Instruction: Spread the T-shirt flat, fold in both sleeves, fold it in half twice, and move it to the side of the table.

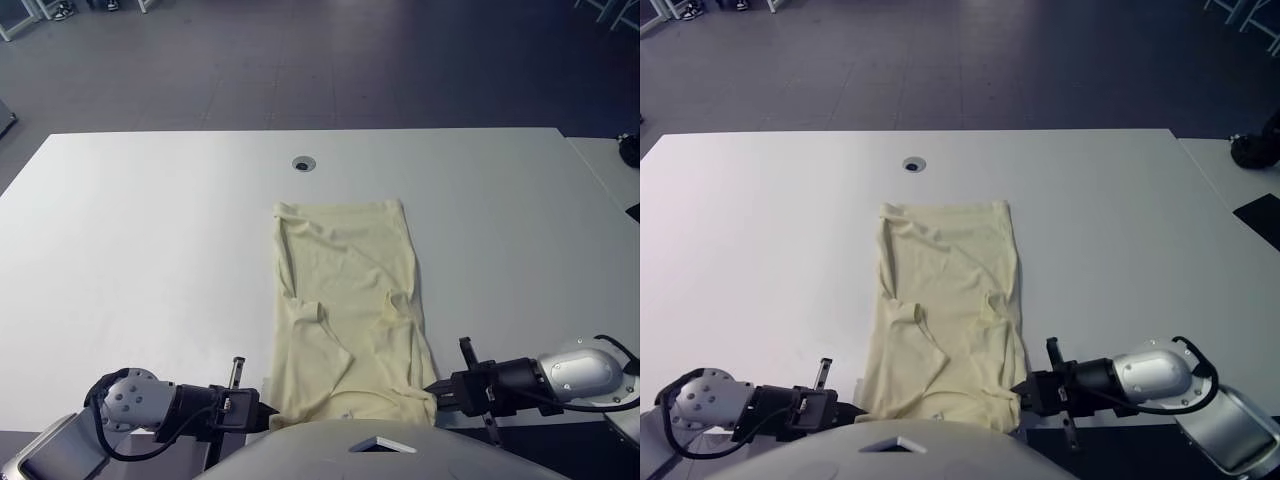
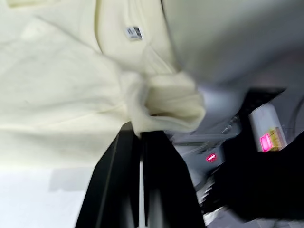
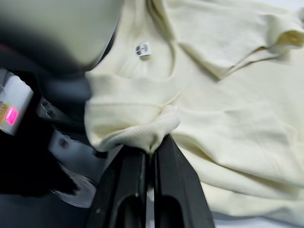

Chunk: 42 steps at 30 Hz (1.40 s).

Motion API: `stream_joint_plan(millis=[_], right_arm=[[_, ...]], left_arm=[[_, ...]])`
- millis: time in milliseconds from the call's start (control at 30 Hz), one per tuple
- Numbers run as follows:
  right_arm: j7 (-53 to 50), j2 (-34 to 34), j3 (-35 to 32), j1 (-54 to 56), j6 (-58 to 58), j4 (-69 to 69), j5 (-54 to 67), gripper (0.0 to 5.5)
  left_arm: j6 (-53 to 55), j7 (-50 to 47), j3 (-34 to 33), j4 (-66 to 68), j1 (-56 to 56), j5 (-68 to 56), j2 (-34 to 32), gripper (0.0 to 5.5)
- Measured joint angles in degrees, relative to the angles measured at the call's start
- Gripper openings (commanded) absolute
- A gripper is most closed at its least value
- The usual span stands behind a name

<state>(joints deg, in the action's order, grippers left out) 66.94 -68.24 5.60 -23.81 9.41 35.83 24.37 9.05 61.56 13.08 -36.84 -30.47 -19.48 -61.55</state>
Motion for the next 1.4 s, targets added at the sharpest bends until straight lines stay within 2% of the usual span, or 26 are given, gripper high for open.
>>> stream_joint_plan(millis=[200,300,433,667,833,967,1200,1400], right_arm=[[5.1,-0.2,-5.0,12.0,18.5,-1.6,22.4,0.01],[5.7,0.5,-4.9,19.8,24.7,-3.8,27.7,0.01],[6.0,5.6,-1.9,35.7,33.4,-12.6,31.3,0.01],[10.2,13.7,5.6,52.2,36.6,-32.1,22.3,0.01],[15.2,21.0,11.4,62.5,32.3,-50.5,11.8,0.01],[18.1,27.9,14.2,70.0,25.9,-67.7,3.1,0.01],[15.1,36.4,12.5,77.9,16.1,-91.0,-6.5,0.01],[9.0,40.5,8.0,81.8,12.1,-102.1,-11.1,0.01]], left_arm=[[13.5,3.4,-4.6,0.0,9.8,-16.5,0.1,0.00],[19.0,5.0,-7.0,0.9,15.1,-23.2,0.1,0.00],[27.5,7.9,-9.3,9.8,29.9,-30.0,0.7,0.00],[34.2,12.7,-4.5,30.8,54.2,-27.2,9.2,0.00],[33.5,15.2,-1.8,43.9,63.2,-21.6,14.6,0.00],[28.9,18.0,-0.3,57.5,69.8,-14.6,17.7,0.00],[18.9,19.7,1.3,79.1,78.7,-3.6,25.1,0.00],[12.4,15.2,-0.7,90.6,83.1,1.6,31.7,0.00]])
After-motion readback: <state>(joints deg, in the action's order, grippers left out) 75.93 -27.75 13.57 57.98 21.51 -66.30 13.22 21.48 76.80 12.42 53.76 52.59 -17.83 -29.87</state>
